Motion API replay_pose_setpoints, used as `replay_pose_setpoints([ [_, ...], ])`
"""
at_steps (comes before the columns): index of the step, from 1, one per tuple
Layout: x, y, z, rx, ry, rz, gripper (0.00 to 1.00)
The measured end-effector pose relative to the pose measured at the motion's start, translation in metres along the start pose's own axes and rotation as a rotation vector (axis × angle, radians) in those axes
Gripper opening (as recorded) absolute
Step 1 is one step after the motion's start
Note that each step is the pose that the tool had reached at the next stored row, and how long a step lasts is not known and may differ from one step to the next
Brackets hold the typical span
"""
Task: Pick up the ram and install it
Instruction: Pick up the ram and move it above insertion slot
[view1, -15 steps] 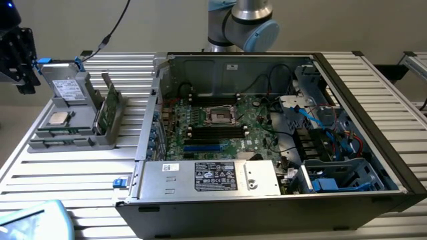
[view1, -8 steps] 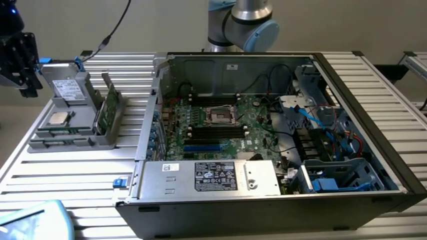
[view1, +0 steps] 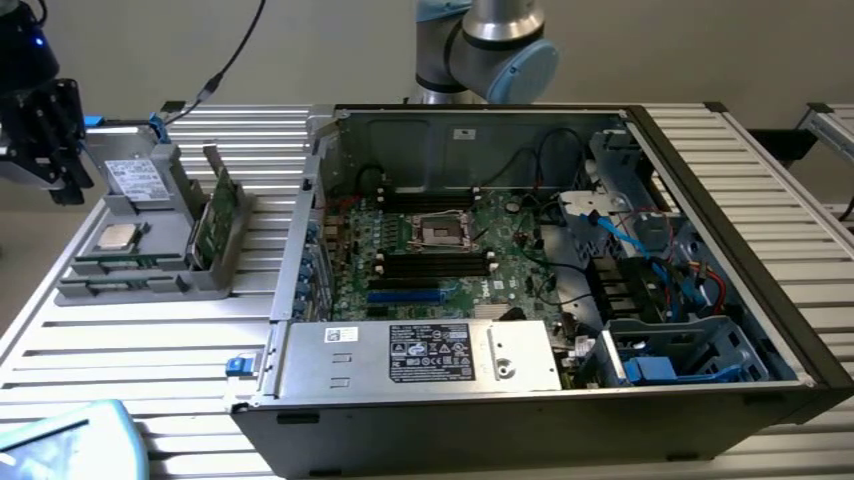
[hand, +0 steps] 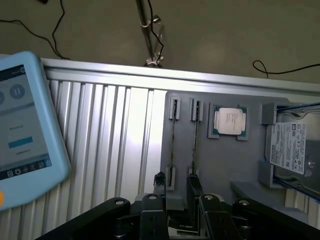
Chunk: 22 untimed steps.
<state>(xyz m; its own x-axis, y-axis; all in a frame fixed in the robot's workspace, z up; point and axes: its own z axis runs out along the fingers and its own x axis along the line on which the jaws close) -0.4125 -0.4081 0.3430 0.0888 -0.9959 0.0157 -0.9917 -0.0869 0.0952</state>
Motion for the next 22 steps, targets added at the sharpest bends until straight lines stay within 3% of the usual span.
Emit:
replay_pose_setpoints([
  [13,0.000,-0.0023,0.0235,0.0016,-0.0169,-0.002,0.31],
  [22,-0.001,-0.0039,0.0399,0.0022,-0.0222,-0.004,0.31],
])
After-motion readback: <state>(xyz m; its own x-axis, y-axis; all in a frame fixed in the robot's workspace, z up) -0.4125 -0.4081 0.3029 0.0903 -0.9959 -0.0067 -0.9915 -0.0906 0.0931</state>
